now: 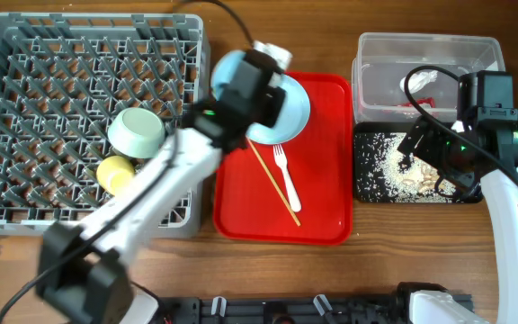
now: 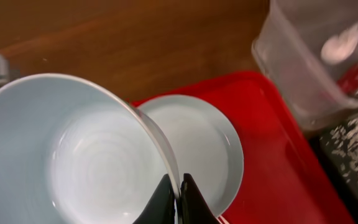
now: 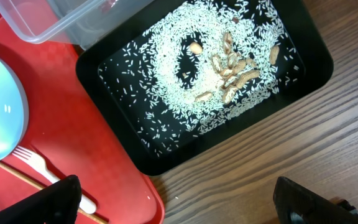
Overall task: Sort waste into correct bins and load items into the dishwasher rack
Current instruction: 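Carry the light-blue bowl with the left gripper into the rack and release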
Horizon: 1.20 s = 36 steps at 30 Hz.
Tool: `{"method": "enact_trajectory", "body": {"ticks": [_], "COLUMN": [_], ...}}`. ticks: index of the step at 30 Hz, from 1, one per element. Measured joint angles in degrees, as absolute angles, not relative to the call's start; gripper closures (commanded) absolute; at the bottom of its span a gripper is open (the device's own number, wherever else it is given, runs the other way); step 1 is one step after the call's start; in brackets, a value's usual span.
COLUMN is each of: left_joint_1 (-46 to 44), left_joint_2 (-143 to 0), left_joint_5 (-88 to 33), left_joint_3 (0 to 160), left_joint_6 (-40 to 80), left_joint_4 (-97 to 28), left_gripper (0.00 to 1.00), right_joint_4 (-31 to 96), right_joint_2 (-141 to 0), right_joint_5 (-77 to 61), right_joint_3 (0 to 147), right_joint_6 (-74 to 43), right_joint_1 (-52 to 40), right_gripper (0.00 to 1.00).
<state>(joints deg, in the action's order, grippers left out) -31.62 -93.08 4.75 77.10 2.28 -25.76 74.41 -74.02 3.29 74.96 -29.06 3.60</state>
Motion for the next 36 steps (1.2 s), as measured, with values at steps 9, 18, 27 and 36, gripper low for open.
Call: {"method": "enact_trajectory", "body": {"ticks": [9, 18, 27, 36], "left_joint_1": [-10.5, 9.0, 16.0, 21.2], "left_joint_2": [-87.2, -94.1, -109.7, -113.3], "left_joint_5": [-20.6, -52.9, -75.5, -80.5], "left_joint_3": [77.1, 77.1, 77.1, 77.1], "left_joint_6": [5.8, 7.7, 12.1, 15.4], "left_joint_4": [-26.5, -25.8, -17.2, -14.6], "left_gripper": [0.96, 0.96, 0.96, 0.83], "right_joint_4": [74.4, 74.4, 74.6, 74.9], "right_joint_2": [-74.0, -74.0, -74.0, -74.0], "right_joint_5": [3.3, 3.3, 3.3, 3.3], "right_joint_3": [75.0, 75.0, 75.0, 75.0], "right_joint_6": [-29.1, -29.1, -29.1, -29.1], "right_joint_1": [3.6, 3.6, 3.6, 3.6], "right_gripper": [0.0, 0.0, 0.0, 0.0]}}
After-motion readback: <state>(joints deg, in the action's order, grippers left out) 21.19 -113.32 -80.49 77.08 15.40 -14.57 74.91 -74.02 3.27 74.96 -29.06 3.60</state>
